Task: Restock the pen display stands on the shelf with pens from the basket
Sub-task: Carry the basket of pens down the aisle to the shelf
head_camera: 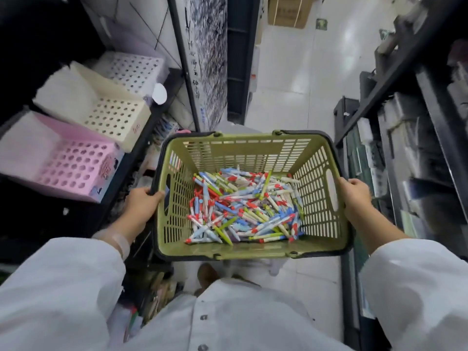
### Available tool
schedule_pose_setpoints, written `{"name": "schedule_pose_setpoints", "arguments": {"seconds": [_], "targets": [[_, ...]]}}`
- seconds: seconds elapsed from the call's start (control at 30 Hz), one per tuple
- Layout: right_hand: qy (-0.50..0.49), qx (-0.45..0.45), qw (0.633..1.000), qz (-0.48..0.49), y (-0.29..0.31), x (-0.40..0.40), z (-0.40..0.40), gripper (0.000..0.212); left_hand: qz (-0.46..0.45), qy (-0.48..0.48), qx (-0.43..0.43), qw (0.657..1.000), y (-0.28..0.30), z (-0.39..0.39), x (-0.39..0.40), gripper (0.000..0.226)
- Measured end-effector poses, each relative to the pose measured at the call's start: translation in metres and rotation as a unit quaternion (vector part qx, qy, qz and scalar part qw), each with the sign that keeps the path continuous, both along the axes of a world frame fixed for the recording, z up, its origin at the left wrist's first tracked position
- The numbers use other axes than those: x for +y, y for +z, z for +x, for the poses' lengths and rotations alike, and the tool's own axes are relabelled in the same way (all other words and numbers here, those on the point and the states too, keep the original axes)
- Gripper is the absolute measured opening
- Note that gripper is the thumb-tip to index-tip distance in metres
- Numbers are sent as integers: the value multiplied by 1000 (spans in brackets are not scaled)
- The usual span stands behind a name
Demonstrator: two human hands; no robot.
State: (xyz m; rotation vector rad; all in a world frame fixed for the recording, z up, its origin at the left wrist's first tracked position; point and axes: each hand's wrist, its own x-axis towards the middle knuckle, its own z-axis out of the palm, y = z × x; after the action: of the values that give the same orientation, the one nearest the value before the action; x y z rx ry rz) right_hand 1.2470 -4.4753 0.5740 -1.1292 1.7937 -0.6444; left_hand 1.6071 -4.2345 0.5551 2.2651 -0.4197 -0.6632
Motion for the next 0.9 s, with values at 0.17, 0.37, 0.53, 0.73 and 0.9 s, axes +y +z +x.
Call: {"name": "schedule_pose_setpoints", "arguments": {"seconds": [0.17, 0.37, 0.53, 0.73, 0.9], "targets": [[-23, -17, 1000, 5, -4, -40, 26, 22, 11, -19, -23, 1000, 3, 30, -49, 8], [-61, -51, 997, 0, -9, -71, 44, 21, 13, -44, -30, 998, 5, 63, -98, 15], [-58, -61, 996, -3, -18, -117, 70, 22, 14, -40, -4, 999, -12, 90, -133, 15], [-27, -59, 997, 32, -64, -206, 118, 20, 72, -25, 15, 997, -51, 123, -196, 15], [33, -13, 998, 44, -94, -276, 167, 13, 83, 25, 67, 994, -76, 143, -253, 12]]}}
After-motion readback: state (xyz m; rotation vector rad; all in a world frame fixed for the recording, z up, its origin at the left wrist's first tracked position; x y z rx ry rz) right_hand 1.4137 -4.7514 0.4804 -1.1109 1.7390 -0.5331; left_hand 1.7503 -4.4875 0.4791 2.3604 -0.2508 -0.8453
